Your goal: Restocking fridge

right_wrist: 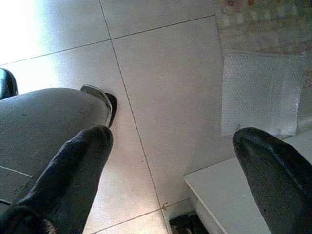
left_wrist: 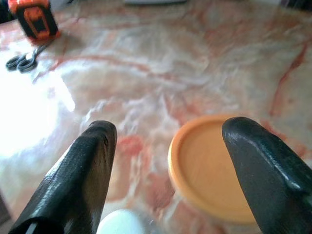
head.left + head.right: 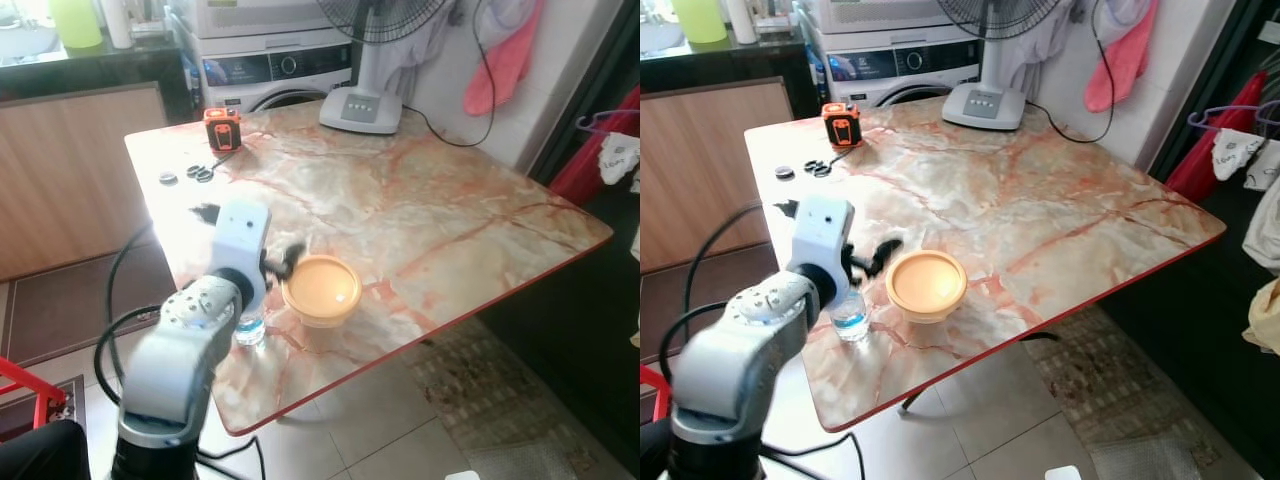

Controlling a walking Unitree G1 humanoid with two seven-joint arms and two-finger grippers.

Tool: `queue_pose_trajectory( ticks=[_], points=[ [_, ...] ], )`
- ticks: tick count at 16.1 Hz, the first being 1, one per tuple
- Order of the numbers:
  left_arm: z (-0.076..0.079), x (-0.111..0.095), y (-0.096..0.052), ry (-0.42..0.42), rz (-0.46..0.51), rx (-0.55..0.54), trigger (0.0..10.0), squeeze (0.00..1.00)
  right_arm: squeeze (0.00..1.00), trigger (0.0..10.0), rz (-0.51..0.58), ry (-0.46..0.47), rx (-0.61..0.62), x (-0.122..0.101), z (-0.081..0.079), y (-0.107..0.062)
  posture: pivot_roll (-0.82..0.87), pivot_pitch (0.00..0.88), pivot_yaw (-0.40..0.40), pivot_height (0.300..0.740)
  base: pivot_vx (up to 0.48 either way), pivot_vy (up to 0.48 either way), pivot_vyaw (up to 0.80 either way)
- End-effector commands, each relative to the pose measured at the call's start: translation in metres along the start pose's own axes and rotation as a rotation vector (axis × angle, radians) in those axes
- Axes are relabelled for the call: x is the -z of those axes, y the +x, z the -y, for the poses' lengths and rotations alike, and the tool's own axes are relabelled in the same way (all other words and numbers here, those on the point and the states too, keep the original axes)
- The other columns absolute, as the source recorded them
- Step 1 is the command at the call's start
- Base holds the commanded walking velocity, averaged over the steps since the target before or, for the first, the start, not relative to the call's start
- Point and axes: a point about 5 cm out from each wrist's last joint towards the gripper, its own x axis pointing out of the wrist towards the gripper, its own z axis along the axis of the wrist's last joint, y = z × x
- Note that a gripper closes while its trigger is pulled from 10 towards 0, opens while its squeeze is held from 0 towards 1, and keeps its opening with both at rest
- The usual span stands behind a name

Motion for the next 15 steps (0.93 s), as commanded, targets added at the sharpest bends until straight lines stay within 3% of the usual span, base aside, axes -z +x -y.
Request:
queue_pose_trajectory(
  ticks=[1, 4, 6, 9, 13, 14, 15],
  points=[
    [-0.001, -0.009, -0.005, -0.009, -0.001, 0.014, 10.0, 0.00, 0.00, 10.0, -0.018, -0.012, -0.018, 0.003, -0.004, 0.000, 0.09, 0.000, -0.067, 0.722, 0.000, 0.000, 0.00],
    [-0.008, -0.018, -0.009, -0.050, -0.039, 0.011, 10.0, 0.00, 0.00, 10.0, -0.017, -0.013, -0.018, 0.002, -0.003, 0.000, 0.09, 0.000, -0.069, 0.722, 0.000, 0.000, 0.00],
    [-0.009, -0.022, -0.012, -0.012, -0.054, 0.027, 10.0, 0.00, 0.00, 10.0, -0.017, -0.015, -0.018, 0.002, -0.003, 0.000, 0.10, 0.000, -0.068, 0.722, 0.000, 0.000, 0.00],
    [-0.010, -0.009, -0.019, -0.015, -0.182, 0.082, 10.0, 0.00, 0.00, 10.0, -0.021, -0.021, -0.017, 0.001, -0.002, 0.000, 0.11, 0.000, -0.073, 0.722, 0.000, 0.000, 0.00],
    [-0.011, -0.013, -0.018, -0.002, -0.187, 0.080, 10.0, 0.00, 0.00, 10.0, -0.021, -0.020, -0.015, 0.001, -0.002, 0.000, 0.11, 0.000, -0.074, 0.722, 0.000, 0.000, 0.00],
    [-0.013, -0.014, -0.019, 0.016, -0.188, 0.083, 10.0, 0.91, 0.00, 10.0, -0.022, -0.020, -0.015, 0.001, -0.002, 0.000, 0.11, 0.000, -0.073, 0.722, 0.000, 0.000, 0.00],
    [-0.015, -0.014, -0.020, 0.020, -0.199, 0.075, 10.0, 1.00, 0.00, 10.0, -0.023, -0.020, -0.015, 0.001, -0.002, 0.000, 0.11, 0.000, -0.073, 0.722, 0.000, 0.000, 0.00]
  ],
)
